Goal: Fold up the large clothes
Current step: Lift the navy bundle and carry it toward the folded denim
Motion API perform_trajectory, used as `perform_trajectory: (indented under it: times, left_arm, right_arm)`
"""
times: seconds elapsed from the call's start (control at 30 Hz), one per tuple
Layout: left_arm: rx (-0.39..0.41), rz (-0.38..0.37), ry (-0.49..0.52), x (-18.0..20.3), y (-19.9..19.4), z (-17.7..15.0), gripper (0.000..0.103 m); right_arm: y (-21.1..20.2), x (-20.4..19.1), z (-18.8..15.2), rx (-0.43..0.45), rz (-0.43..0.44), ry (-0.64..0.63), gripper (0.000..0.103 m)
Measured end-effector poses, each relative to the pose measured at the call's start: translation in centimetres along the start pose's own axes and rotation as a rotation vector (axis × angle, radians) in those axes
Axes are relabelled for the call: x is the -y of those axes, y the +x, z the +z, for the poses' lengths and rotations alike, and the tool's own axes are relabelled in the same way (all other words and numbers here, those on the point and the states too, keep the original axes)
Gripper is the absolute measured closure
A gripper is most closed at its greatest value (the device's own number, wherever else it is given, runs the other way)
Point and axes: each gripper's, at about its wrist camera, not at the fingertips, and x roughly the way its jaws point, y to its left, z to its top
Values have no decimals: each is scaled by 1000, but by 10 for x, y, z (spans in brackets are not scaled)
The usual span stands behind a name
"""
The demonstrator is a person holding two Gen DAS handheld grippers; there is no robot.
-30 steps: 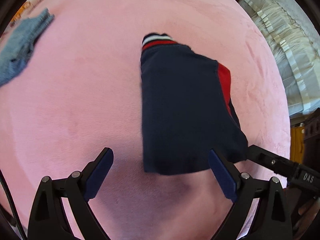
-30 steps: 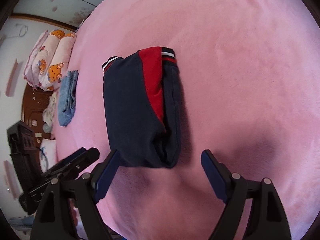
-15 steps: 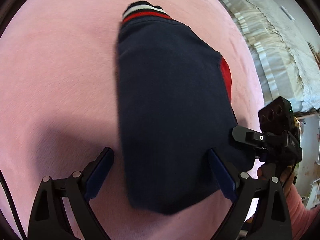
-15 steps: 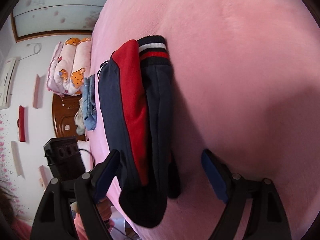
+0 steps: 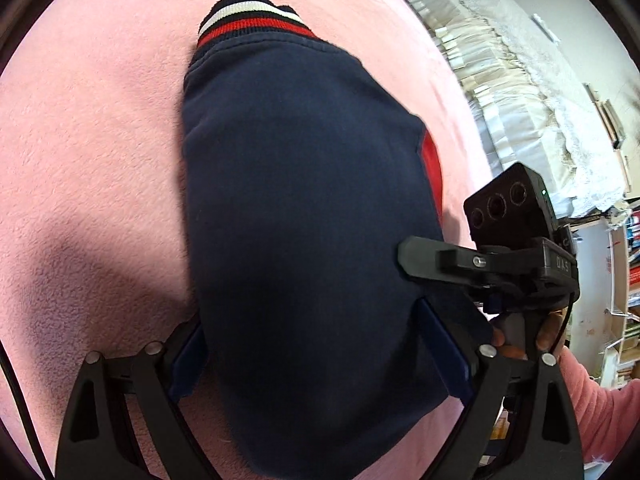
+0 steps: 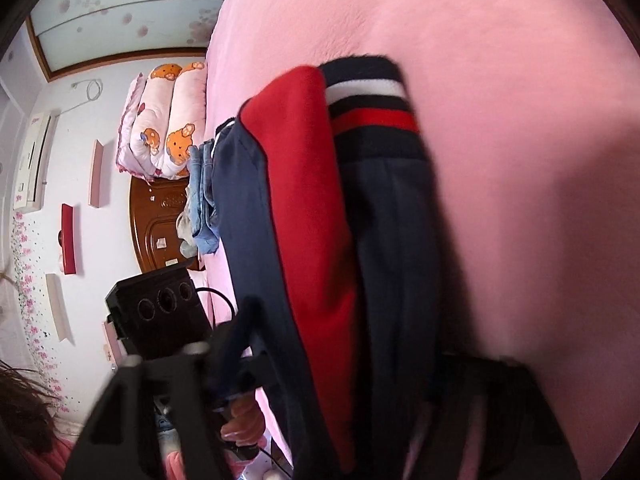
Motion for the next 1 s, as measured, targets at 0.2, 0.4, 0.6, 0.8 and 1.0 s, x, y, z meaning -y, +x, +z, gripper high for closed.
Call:
perform_trajectory:
  times: [0.2, 0.4, 0.6, 0.8, 1.0]
  left_arm:
    - [18, 30, -55, 2, -15, -2, 32]
    - [65, 72, -74, 17, -37, -12, 53]
    - [53, 71, -150, 44, -65, -47, 55]
    - [11, 113, -198, 78, -109, -102, 55]
    - [-7, 121, -244, 93, -167, -155, 55]
  right_arm:
    - [-1, -4, -5, 42, -5, 33, 56]
    - [-6, -19, -15, 72, -39, 49, 64]
    - [-25, -42, -56, 71, -78, 72, 66]
    - [-48, -65, -119, -2, -89, 136, 67]
    - [-47, -105, -171, -92, -104, 108, 67]
